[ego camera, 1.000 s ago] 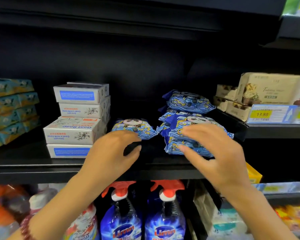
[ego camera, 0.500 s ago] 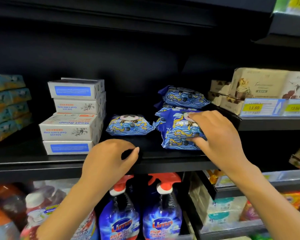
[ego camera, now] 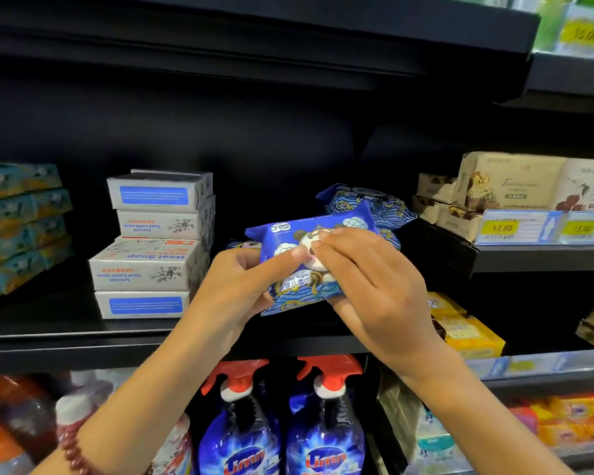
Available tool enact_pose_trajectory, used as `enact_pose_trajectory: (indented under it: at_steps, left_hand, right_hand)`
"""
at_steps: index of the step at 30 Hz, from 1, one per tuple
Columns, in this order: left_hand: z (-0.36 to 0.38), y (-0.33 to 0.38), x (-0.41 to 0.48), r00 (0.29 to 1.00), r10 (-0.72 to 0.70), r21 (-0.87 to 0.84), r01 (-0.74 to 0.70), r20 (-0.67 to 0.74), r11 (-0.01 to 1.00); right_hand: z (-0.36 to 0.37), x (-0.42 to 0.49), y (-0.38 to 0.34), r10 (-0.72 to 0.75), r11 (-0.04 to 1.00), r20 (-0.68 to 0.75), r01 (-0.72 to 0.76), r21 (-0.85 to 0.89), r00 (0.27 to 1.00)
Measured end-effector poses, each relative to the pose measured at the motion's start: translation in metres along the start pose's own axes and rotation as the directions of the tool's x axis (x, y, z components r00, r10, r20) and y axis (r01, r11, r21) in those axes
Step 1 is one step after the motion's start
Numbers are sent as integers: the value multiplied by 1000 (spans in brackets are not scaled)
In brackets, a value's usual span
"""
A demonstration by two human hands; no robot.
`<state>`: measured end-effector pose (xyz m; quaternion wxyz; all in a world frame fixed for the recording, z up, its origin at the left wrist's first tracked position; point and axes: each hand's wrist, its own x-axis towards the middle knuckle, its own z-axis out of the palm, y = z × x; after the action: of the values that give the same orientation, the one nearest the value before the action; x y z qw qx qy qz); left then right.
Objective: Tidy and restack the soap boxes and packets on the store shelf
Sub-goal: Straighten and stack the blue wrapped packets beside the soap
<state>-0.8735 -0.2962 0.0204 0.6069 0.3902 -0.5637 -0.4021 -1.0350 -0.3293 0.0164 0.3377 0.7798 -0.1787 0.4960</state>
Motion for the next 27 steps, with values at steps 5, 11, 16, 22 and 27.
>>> enact_pose_trajectory:
  at_steps: [5, 11, 16, 22, 27]
  left_hand:
    - [-16, -7, 2, 975, 181, 90, -170, -130, 981]
    - [-24, -15, -5, 890, 438, 397, -450, 126, 800]
    - [-31, -13, -4, 882, 427, 497, -466, 198, 732]
    - [-28, 12, 3, 996, 3, 262, -26, 89, 965]
    - [-23, 9, 2, 968, -180, -43, 190, 174, 981]
  right_hand:
    - [-13, -2, 14, 61, 980, 188, -95, 175, 980]
    - [-27, 14, 29, 214, 920, 495, -345, 188, 842]
    - [-22, 10, 20, 146, 984, 283, -169, 60, 948]
    - [-11, 0, 14, -93, 993, -117, 84, -78, 989]
    - [-1, -5, 11, -160, 985, -202, 144, -92, 966]
